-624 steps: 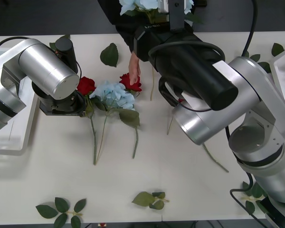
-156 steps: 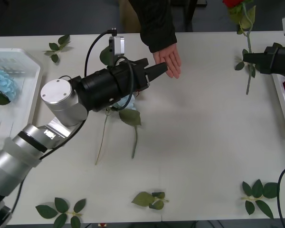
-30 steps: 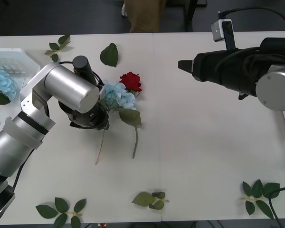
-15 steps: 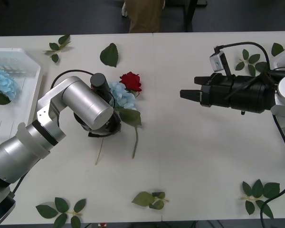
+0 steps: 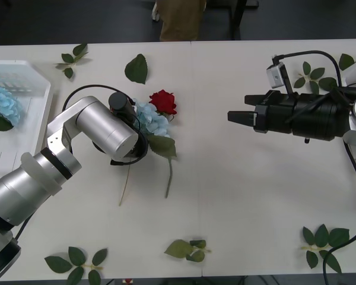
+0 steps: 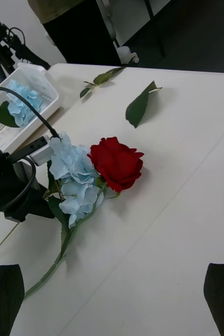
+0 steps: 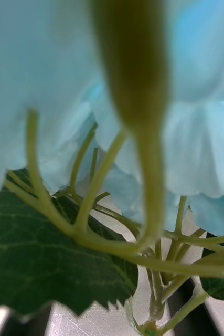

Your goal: Place the red flowers into the right box and the blue flowers into the left box. If a person shows an open palm, hand one flower to the person first, then continue sorting.

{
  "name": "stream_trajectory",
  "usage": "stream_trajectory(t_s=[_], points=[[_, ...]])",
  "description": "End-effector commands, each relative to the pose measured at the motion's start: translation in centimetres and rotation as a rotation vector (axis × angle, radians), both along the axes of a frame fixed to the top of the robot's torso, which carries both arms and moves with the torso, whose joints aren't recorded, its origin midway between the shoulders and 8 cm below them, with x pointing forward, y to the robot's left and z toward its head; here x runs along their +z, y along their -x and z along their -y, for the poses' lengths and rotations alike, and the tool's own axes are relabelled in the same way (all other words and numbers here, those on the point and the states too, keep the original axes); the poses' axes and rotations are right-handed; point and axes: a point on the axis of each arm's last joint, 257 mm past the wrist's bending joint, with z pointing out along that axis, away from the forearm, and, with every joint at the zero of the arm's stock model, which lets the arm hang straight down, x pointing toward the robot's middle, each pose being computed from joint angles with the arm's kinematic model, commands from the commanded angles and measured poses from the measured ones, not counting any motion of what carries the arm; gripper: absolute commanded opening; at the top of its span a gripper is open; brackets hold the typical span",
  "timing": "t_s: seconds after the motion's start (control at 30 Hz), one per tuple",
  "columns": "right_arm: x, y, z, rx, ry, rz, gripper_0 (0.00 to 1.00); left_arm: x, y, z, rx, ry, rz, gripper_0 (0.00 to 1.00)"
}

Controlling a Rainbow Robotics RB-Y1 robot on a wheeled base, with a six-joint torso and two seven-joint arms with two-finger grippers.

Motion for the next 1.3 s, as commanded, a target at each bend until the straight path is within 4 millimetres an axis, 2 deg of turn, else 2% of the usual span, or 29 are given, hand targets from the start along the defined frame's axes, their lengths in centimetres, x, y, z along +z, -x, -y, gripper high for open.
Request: stream_trajectory(t_s=[0.03, 0.23, 0.33, 0.47, 0.63, 0.77, 0.8, 0.83, 0.93, 1.07, 1.13, 1.2, 1.23, 1.27, 1.3], points=[[2.7, -0.5, -0.3, 0.002, -0.037, 0.041, 1.0, 0.6, -0.8, 0.7, -0.057, -0.038, 0.027, 0.0], [2.8, -0.6, -0.2, -0.004, -0.042, 0.04, 1.0, 0.6, -0.9, 0.6, -0.057, -0.039, 0.028, 0.0], [2.9, -0.7, -0.1, -0.009, -0.046, 0.043, 1.0, 0.6, -0.7, -0.1, -0.052, -0.037, 0.01, 0.0], [3.0, -0.7, -0.1, -0.009, -0.05, 0.042, 1.0, 2.2, -0.3, -2.1, -0.04, -0.051, -0.048, 0.0], [3.2, -0.8, 0.0, -0.014, -0.053, 0.046, 1.0, 6.6, 0.3, -6.2, -0.019, -0.106, -0.124, 0.0], [3.2, -0.8, 0.0, -0.016, -0.056, 0.046, 1.0, 11.2, 0.3, -10.1, -0.033, -0.15, -0.167, 0.0], [3.2, -0.8, 0.0, -0.016, -0.056, 0.046, 1.0, 11.2, 0.3, -10.1, -0.033, -0.15, -0.167, 0.0], [3.2, -0.9, 0.0, -0.019, -0.057, 0.047, 1.0, 13.7, 0.3, -11.9, -0.03, -0.161, -0.183, 0.0], [3.3, -1.0, 0.1, -0.022, -0.057, 0.048, 1.0, 16.9, 0.3, -14.7, -0.009, -0.162, -0.188, 0.0], [3.3, -1.0, 0.1, -0.025, -0.059, 0.048, 1.0, 21.5, 0.7, -20.9, 0.049, -0.132, -0.182, 0.0], [3.4, -1.1, 0.1, -0.027, -0.059, 0.051, 1.0, 22.5, 1.0, -23.1, 0.061, -0.117, -0.176, 0.0], [3.4, -1.1, 0.2, -0.03, -0.063, 0.049, 1.0, 23.8, 1.9, -27.1, 0.097, -0.105, -0.174, 0.0], [3.4, -1.1, 0.2, -0.031, -0.063, 0.048, 1.0, 24.2, 2.2, -28.3, 0.108, -0.108, -0.174, 0.0], [3.4, -1.1, 0.2, -0.03, -0.061, 0.047, 1.0, 24.9, 2.8, -31.0, 0.135, -0.123, -0.173, 0.0], [3.4, -1.1, 0.2, -0.031, -0.063, 0.048, 1.0, 25.2, 3.3, -32.7, 0.157, -0.133, -0.176, 0.0]])
